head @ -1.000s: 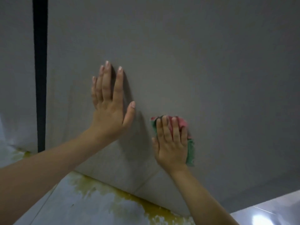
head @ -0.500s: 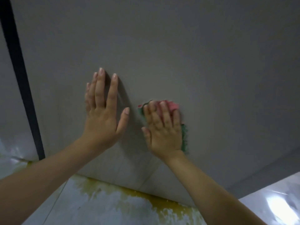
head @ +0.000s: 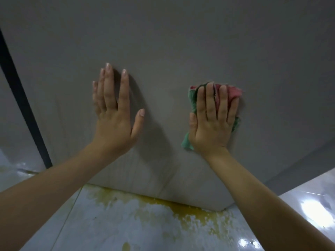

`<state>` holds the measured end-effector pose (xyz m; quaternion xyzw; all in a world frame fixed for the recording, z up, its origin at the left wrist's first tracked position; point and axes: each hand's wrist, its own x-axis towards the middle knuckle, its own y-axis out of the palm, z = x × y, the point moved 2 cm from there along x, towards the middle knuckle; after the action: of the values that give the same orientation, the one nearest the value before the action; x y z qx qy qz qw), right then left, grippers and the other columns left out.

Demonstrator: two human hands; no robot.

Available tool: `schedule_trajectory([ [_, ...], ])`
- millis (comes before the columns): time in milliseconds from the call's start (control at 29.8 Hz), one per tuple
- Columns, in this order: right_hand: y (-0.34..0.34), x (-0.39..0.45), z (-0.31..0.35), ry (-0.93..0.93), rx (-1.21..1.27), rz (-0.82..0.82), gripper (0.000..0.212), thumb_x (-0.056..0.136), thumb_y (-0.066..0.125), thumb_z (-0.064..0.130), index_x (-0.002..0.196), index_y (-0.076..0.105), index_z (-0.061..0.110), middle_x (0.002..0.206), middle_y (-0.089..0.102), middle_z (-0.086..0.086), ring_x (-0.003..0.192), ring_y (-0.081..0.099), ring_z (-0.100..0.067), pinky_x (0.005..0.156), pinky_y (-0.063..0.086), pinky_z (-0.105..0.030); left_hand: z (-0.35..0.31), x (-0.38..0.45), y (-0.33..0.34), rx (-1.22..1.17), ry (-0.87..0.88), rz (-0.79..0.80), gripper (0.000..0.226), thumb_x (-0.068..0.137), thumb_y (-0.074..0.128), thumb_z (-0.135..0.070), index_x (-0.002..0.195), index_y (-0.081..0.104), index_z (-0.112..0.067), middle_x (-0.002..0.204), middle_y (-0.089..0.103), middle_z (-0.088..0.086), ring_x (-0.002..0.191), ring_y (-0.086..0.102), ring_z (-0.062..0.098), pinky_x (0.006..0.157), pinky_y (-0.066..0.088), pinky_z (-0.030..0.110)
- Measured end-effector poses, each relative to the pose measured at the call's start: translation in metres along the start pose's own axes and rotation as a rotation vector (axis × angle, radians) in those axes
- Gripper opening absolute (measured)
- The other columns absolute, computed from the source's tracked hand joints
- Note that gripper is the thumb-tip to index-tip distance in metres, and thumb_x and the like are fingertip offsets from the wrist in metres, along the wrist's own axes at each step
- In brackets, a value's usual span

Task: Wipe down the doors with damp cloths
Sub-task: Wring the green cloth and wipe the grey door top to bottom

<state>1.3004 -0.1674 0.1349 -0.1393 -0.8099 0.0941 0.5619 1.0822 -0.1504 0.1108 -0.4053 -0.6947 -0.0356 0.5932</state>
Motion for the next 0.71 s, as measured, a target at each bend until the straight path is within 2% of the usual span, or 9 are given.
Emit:
schedule_trajectory([
  [101, 0.008, -0.003, 0.013, -0.066, 0.016, 0.006, 0.055, 0.099, 0.029, 0.033, 0.151, 0.016, 0.018, 0.157, 0.013, 0.002, 0.146, 0.003, -0.025, 0.118, -0.004, -0.044, 0.002, -0.003, 0.006, -0.003, 0.003, 0.007, 0.070, 0.095, 0.041, -0.035, 0.147, 0.016, 0.003, 0.151, 0.004, 0.031, 0.141, 0.003, 0.044, 0.116, 0.004, 0.057],
  [134, 0.012, -0.013, 0.018, -0.148, 0.033, 0.031, 0.055, 0.098, 0.032, 0.032, 0.150, 0.020, 0.019, 0.157, 0.017, 0.004, 0.146, 0.006, -0.023, 0.118, -0.003, -0.043, 0.002, -0.003, 0.007, 0.001, 0.001, 0.004, 0.070, 0.095, 0.042, -0.035, 0.147, 0.017, 0.004, 0.150, 0.006, 0.033, 0.141, 0.004, 0.045, 0.116, 0.004, 0.057],
  [235, 0.017, -0.065, 0.029, -0.482, -0.069, 0.149, 0.052, 0.088, 0.046, 0.025, 0.140, 0.044, 0.022, 0.145, 0.039, 0.010, 0.136, 0.034, -0.018, 0.117, 0.007, -0.040, 0.001, -0.002, 0.009, 0.021, -0.011, 0.001, 0.071, 0.095, 0.043, -0.034, 0.146, 0.017, 0.006, 0.149, 0.008, 0.038, 0.140, 0.004, 0.047, 0.116, 0.004, 0.056],
  [302, 0.018, -0.098, 0.027, -0.672, -0.187, 0.268, 0.052, 0.083, 0.043, 0.020, 0.133, 0.055, 0.024, 0.141, 0.044, 0.010, 0.133, 0.038, -0.011, 0.117, 0.006, -0.039, -0.003, -0.003, 0.009, 0.023, 0.000, 0.012, 0.071, 0.094, 0.044, -0.034, 0.146, 0.017, 0.006, 0.149, 0.007, 0.036, 0.140, 0.004, 0.046, 0.116, 0.002, 0.055],
  [369, 0.017, -0.110, 0.016, -0.730, -0.207, 0.312, 0.053, 0.082, 0.038, 0.016, 0.132, 0.055, 0.025, 0.141, 0.043, 0.011, 0.133, 0.036, -0.011, 0.118, 0.004, -0.037, -0.009, -0.007, 0.008, 0.028, 0.050, 0.036, 0.071, 0.094, 0.044, -0.034, 0.147, 0.017, 0.004, 0.150, 0.006, 0.033, 0.141, 0.004, 0.045, 0.116, 0.003, 0.056],
  [504, 0.003, -0.094, -0.009, -0.579, -0.138, 0.199, 0.051, 0.084, 0.046, 0.018, 0.134, 0.050, 0.023, 0.140, 0.041, 0.010, 0.134, 0.038, -0.020, 0.114, 0.013, -0.037, -0.028, -0.020, 0.011, 0.021, 0.154, 0.087, 0.068, 0.092, 0.047, -0.034, 0.146, 0.026, 0.001, 0.149, 0.015, 0.032, 0.141, 0.010, 0.043, 0.115, 0.011, 0.058],
  [571, -0.003, -0.074, -0.025, -0.383, -0.067, 0.111, 0.051, 0.087, 0.046, 0.020, 0.138, 0.045, 0.020, 0.143, 0.041, 0.005, 0.136, 0.032, -0.025, 0.115, 0.012, -0.039, -0.036, -0.023, 0.015, 0.029, 0.205, 0.111, 0.066, 0.090, 0.049, -0.034, 0.146, 0.029, -0.003, 0.149, 0.017, 0.032, 0.141, 0.011, 0.042, 0.115, 0.013, 0.058],
  [638, -0.006, -0.050, -0.037, -0.151, -0.033, 0.039, 0.052, 0.094, 0.041, 0.025, 0.144, 0.035, 0.016, 0.149, 0.037, 0.000, 0.137, 0.023, -0.028, 0.117, 0.004, -0.040, -0.040, -0.024, 0.019, 0.049, 0.245, 0.143, 0.065, 0.091, 0.049, -0.034, 0.147, 0.028, -0.008, 0.151, 0.016, 0.029, 0.142, 0.010, 0.041, 0.115, 0.012, 0.057],
  [705, -0.004, -0.034, -0.039, -0.017, -0.024, -0.020, 0.050, 0.098, 0.035, 0.028, 0.145, 0.027, 0.015, 0.146, 0.031, -0.004, 0.136, 0.023, -0.033, 0.117, 0.003, -0.042, -0.041, -0.026, 0.024, 0.078, 0.262, 0.161, 0.065, 0.091, 0.047, -0.036, 0.148, 0.027, -0.012, 0.152, 0.014, 0.027, 0.142, 0.009, 0.040, 0.115, 0.013, 0.058],
])
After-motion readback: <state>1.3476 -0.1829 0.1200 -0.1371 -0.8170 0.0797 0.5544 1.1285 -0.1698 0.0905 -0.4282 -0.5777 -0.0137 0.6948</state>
